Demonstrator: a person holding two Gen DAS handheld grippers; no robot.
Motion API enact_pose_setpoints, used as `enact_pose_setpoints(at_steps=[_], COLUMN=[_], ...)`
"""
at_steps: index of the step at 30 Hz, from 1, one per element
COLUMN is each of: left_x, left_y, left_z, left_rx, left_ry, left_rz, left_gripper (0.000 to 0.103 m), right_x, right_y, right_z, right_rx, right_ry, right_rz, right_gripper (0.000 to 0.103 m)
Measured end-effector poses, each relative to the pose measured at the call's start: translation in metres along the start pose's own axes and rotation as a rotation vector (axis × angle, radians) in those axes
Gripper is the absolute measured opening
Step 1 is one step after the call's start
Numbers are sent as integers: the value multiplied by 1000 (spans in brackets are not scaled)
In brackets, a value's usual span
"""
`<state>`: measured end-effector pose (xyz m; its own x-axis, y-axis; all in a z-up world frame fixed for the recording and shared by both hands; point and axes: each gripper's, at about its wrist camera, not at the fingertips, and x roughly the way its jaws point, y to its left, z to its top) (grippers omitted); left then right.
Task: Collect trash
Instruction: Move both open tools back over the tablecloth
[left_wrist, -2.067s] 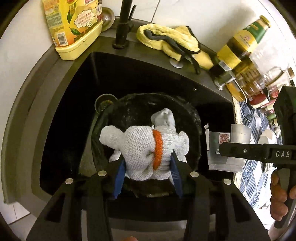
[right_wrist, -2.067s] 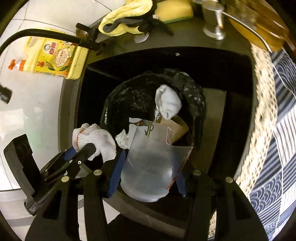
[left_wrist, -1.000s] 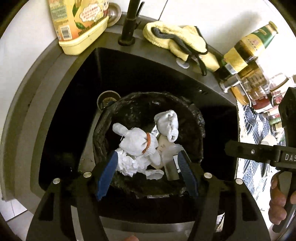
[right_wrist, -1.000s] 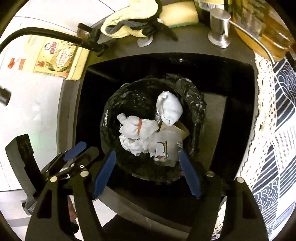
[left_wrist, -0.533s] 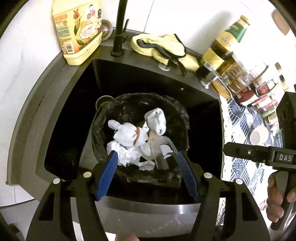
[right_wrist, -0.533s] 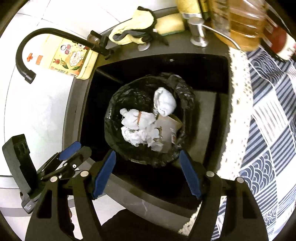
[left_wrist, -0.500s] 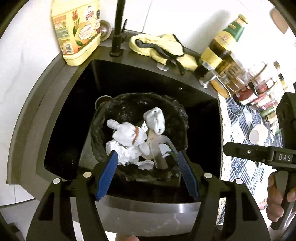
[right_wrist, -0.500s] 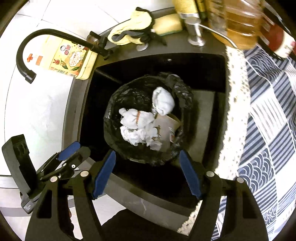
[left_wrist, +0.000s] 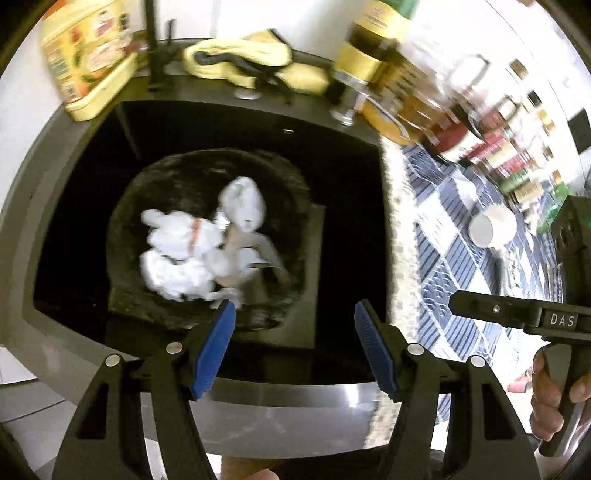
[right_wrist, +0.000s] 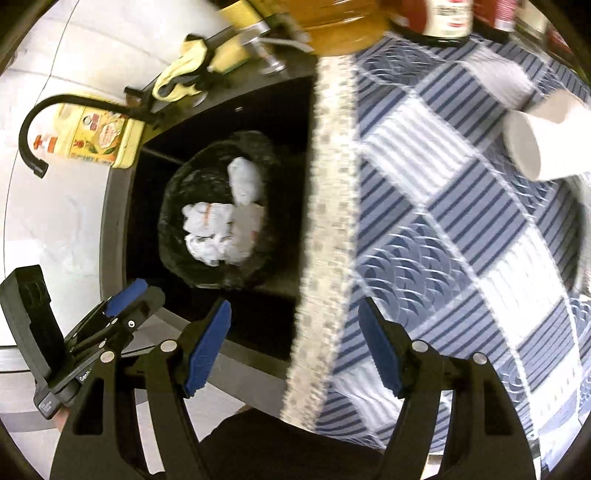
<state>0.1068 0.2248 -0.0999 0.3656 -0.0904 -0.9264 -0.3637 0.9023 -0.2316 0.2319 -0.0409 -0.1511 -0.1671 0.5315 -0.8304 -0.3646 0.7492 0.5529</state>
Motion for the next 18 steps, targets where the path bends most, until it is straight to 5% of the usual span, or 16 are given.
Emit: enact_pose_setpoints(at_steps=[16, 18], left_x=[22, 23], left_y=[-142, -154], left_z=[10, 7], left_rx=[146, 151], left_ry=[-13, -17], left_rz=[-43, -39], left_gripper=[74, 86], right_x=[-110, -118], right_y=[-147, -167], right_z=[-4, -3], right_rx=[154, 170], right_ry=[-170, -178], right_rz=[-110, -131], right_gripper=[84, 84])
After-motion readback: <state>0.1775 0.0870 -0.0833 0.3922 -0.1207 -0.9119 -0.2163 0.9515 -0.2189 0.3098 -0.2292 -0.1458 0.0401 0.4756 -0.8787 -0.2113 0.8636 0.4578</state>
